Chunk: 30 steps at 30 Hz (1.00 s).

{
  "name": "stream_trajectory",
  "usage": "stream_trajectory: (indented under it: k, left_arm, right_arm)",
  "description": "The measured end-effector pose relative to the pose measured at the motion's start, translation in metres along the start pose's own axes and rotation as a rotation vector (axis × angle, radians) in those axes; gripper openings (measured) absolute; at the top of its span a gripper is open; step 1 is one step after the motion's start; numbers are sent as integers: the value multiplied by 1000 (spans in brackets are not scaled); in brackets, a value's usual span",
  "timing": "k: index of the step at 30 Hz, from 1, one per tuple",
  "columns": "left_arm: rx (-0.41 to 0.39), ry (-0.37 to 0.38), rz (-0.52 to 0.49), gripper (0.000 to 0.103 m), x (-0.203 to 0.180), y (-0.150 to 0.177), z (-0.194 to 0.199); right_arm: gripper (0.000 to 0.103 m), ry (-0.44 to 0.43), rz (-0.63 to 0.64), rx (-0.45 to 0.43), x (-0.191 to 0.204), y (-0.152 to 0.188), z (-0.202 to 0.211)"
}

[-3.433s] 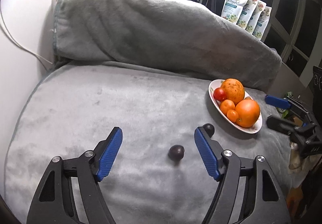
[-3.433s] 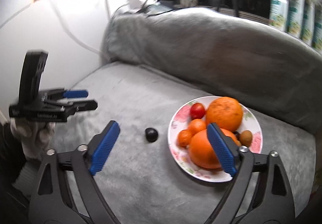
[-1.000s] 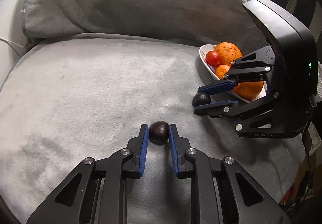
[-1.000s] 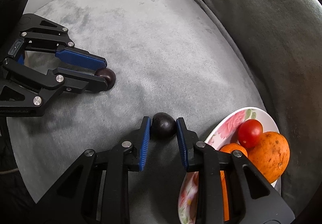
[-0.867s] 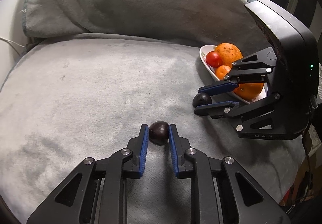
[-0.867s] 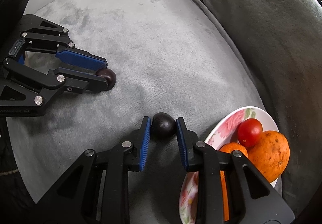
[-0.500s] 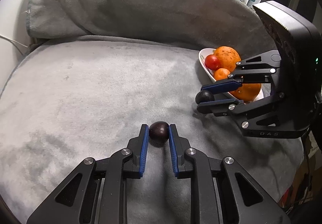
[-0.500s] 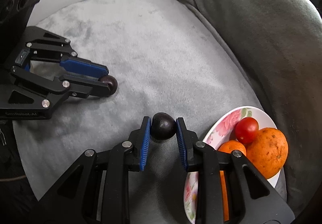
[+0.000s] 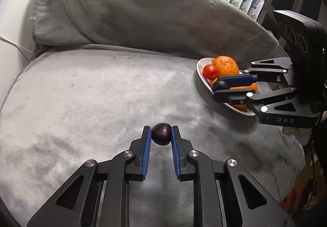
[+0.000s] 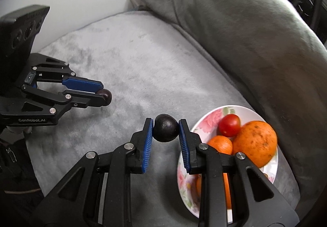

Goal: Organize fruits
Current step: 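Carry the plum with the left tool while the right tool carries its plum to the plate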

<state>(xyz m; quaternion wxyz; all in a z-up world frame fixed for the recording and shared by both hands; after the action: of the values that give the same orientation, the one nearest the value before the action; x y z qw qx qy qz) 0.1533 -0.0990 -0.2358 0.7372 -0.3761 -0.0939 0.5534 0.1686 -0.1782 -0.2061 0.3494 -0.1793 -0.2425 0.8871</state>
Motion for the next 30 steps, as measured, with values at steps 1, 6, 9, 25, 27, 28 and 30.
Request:
stream_trajectory:
  k: [1, 6, 9, 25, 27, 28, 30]
  left_arm:
    - [-4, 3, 1, 18, -1, -1, 1]
    - [-31, 20, -7, 18, -10, -11, 9]
    - [-50, 34, -17, 18, -18, -19, 14]
    - [-93, 121, -90, 18, -71, -56, 8]
    - [-92, 131, -99, 18, -77, -59, 6]
    - [-90, 135, -104, 18, -81, -60, 4]
    - [-85, 142, -113, 18, -88, -62, -1]
  right_arm:
    - [27, 3, -11, -10, -3, 1, 5]
    - [27, 14, -68, -50, -22, 1, 17]
    - [27, 22, -118, -71, -33, 2, 23]
    - [27, 60, -335, -169, -99, 23, 50]
    - [27, 67, -356, -176, -106, 25, 51]
    - [27, 68, -369, -181, -111, 26, 51]
    - [27, 69, -393, -187, -117, 28, 51]
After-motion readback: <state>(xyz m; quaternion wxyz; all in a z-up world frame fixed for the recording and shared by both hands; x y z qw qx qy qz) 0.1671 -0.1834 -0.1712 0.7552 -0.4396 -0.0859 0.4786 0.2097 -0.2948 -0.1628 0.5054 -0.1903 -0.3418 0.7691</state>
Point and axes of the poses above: each gripper's, at about its wrist camera, not at the fingertips, and z roughly against the way its jaws point, x to its left, y to its underside, the point moved 9 cm from there along -z, roughly the way its jaws point, and after that the axes turned 3 degrees about y, right-handed, at the moved point
